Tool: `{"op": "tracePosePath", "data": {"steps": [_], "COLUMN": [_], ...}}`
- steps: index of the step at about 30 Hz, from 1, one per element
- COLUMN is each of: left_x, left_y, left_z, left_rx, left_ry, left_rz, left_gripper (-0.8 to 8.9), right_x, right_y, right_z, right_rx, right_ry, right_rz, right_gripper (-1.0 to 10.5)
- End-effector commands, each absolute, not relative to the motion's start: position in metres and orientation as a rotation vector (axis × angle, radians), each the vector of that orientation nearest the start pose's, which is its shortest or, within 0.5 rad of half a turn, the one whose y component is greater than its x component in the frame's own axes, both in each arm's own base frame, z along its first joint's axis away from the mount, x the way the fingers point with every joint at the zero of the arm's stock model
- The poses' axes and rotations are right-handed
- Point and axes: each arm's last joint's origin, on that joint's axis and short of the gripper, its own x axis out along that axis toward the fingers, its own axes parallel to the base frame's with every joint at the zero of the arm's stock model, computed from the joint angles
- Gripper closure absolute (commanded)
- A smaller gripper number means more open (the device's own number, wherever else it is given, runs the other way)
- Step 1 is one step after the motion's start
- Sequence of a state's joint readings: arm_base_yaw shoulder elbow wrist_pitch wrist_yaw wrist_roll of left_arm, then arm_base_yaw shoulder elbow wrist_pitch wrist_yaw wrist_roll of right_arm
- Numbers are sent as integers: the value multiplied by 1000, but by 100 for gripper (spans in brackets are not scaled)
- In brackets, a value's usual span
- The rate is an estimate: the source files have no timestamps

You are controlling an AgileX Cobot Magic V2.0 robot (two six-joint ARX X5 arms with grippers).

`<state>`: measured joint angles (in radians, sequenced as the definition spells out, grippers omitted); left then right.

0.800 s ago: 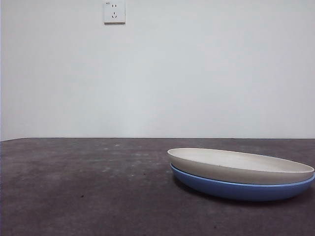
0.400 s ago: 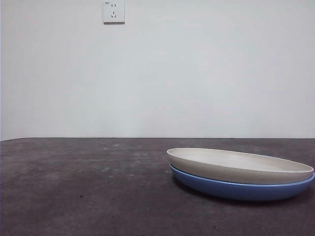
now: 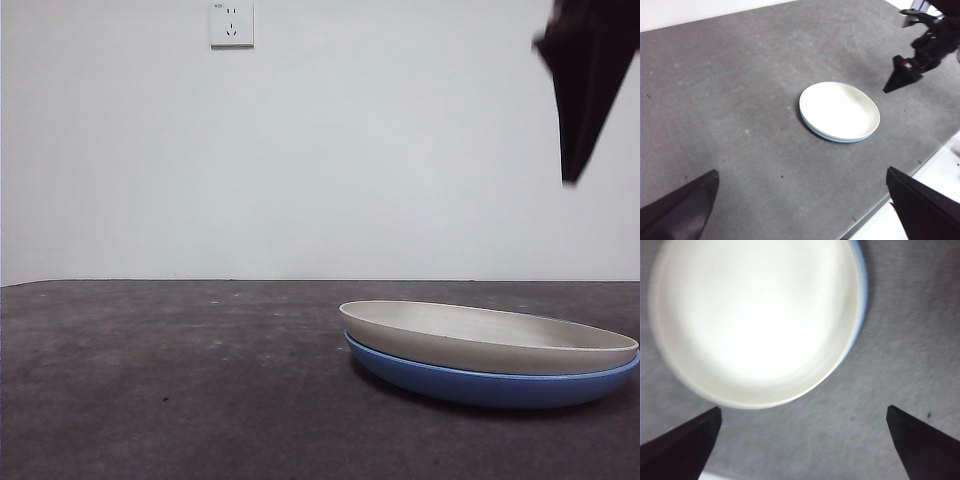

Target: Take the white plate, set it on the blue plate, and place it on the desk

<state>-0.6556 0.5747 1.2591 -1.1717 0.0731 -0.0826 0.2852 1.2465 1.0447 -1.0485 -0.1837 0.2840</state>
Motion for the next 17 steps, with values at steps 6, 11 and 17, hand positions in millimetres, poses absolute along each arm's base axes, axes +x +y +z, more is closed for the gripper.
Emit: {"op": "tracePosePath", "data": {"steps": [6, 11, 17], "left_x": [26, 26, 26], "left_y": [-23, -23, -23], "left_z": [405, 404, 404], "left_rx": [81, 80, 81], "left_ry": [501, 506, 510], "left_rz": [-696, -694, -694], "left_gripper": [268, 268, 268], "right_x": [252, 272, 287], "right_y": [51, 44, 41], "right_z": [246, 227, 205], "right_rx": [229, 270, 292], "right_ry": [1305, 1313, 1339], "right_rz": [314, 315, 344], "right_gripper": [349, 349, 349]}}
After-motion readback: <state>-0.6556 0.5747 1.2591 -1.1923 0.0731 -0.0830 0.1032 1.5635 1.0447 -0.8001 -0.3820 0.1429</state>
